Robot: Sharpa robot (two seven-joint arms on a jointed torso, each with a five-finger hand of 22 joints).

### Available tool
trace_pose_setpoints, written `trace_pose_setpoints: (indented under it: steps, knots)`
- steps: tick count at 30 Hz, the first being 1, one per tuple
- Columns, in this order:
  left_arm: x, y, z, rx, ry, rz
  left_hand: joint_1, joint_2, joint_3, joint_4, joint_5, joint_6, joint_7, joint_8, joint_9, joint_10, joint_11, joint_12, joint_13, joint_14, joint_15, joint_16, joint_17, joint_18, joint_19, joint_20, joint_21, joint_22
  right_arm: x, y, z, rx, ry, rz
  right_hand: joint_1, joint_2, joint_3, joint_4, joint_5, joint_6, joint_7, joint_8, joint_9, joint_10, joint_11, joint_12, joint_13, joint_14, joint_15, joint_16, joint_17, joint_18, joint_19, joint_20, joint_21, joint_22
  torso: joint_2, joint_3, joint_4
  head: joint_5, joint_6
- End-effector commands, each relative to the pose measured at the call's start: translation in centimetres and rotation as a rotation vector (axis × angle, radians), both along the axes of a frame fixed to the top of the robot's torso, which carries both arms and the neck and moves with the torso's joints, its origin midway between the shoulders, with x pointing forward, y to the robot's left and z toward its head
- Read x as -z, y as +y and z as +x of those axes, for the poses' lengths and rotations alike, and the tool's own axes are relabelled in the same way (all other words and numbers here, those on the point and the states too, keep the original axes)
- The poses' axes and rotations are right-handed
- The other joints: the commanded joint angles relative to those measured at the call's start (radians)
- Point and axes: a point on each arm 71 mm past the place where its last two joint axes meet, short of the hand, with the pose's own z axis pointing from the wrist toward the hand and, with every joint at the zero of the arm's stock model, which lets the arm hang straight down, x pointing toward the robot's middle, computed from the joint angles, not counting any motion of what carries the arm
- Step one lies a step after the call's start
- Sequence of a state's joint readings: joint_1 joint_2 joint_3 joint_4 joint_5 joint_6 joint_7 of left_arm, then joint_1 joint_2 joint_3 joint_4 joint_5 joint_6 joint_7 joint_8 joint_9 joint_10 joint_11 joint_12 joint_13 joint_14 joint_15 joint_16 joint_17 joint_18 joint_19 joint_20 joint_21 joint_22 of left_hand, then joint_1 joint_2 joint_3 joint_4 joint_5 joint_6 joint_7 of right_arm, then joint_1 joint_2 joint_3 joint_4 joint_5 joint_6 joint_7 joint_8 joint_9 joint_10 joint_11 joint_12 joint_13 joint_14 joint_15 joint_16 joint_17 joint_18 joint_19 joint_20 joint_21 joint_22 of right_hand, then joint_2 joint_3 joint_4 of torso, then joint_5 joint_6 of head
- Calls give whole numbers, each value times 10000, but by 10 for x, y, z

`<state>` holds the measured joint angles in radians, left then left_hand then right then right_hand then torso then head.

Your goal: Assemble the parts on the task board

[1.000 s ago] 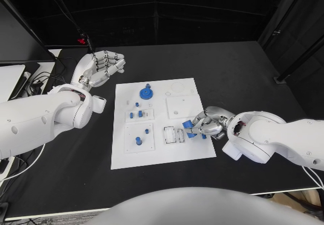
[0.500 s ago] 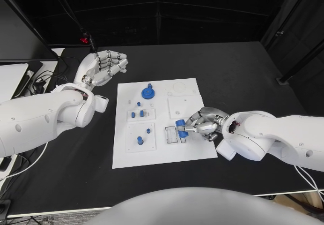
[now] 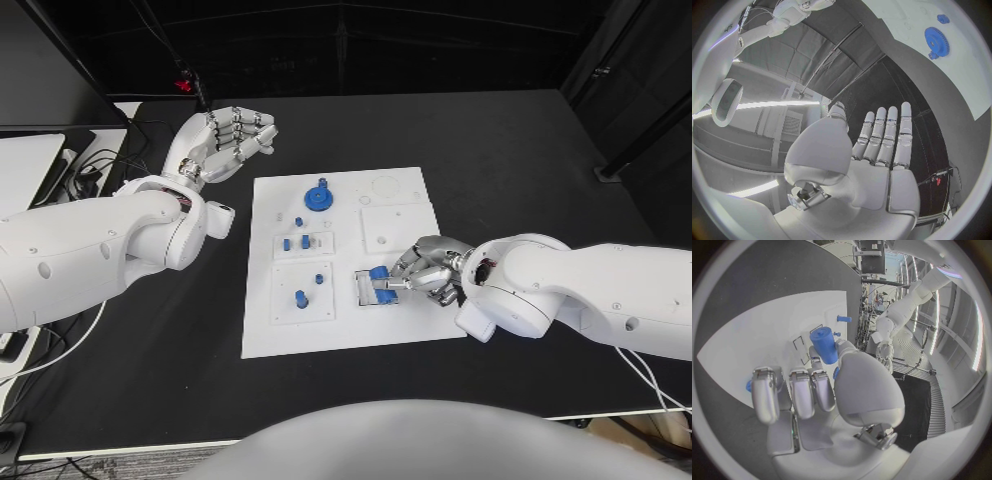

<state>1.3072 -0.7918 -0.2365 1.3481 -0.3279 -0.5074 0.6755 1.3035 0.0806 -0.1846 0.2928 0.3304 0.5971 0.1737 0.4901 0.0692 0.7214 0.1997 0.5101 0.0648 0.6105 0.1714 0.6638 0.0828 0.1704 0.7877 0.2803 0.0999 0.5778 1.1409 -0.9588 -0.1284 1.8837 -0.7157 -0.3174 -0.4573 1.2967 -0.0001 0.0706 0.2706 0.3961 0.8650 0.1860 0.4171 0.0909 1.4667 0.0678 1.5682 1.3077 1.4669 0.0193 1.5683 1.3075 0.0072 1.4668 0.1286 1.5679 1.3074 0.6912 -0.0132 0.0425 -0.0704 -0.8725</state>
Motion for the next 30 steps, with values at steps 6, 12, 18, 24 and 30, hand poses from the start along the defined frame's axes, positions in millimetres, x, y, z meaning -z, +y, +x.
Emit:
trace_pose_setpoints:
  steps: [6, 12, 18, 24, 30]
  knots:
    - [-1, -1, 0, 97, -1, -65, 128, 5, 5, -14, 75, 63, 631, 64, -14, 1, -78, 42, -14, 61, -7, 44, -25, 104, 68, -25, 55, -23, 1, 9, 3, -647, -466, -827, -115, 12, -107, 36, -74, 425, -411, -126, -3, 1041, 108, 26, 2631, 1039, -41, 25, 2633, -72, 1040, -58, 29, 2634, 2, 3, 4, 23, -2]
    - [-1, -1, 0, 96, 2, -66, 128, 5, 5, -14, 75, 63, 631, 64, -14, 1, -78, 42, -14, 61, -7, 44, -25, 104, 68, -25, 55, -23, 0, 11, 5, -589, -621, -816, -199, 31, -199, 110, -73, 427, -397, -153, 6, 1041, 122, 26, 2631, 1039, -32, 25, 2633, -72, 1040, -52, 29, 2634, 2, -2, 9, 23, -2]
    - [-1, -1, 0, 94, 2, -65, 128, 5, 5, -14, 75, 63, 631, 64, -14, 1, -78, 42, -14, 61, -7, 44, -25, 104, 68, -25, 55, -23, 1, 12, 5, -620, -673, -944, -273, -16, -340, 138, -123, 397, -380, -189, 16, 1041, 137, 26, 2631, 1039, -26, 25, 2633, -72, 1040, -45, 29, 2634, 1, -5, -3, 35, -2]
    - [-1, -1, 0, 102, 5, -68, 128, 5, 5, -14, 75, 63, 631, 64, -14, 1, -78, 42, -14, 61, -7, 44, -25, 104, 68, -25, 55, -23, 1, 14, 5, -806, -779, -1262, -423, -89, -648, 153, -346, 247, -331, -189, 62, 1041, 179, 26, 2631, 1039, -13, 25, 2633, -72, 1040, -32, 29, 2634, -2, -1, 8, 28, -2]
    - [-1, -1, 0, 102, 9, -67, 128, 5, 5, -14, 75, 63, 631, 64, -14, 1, -78, 42, -14, 61, -7, 44, -25, 104, 68, -25, 55, -23, 2, 17, 6, -932, -818, -1387, -506, -96, -830, 158, -483, 131, -305, -139, 109, 1041, 203, 26, 2631, 1039, -4, 25, 2633, -72, 1040, -24, 29, 2634, -4, -6, 7, 20, -2]
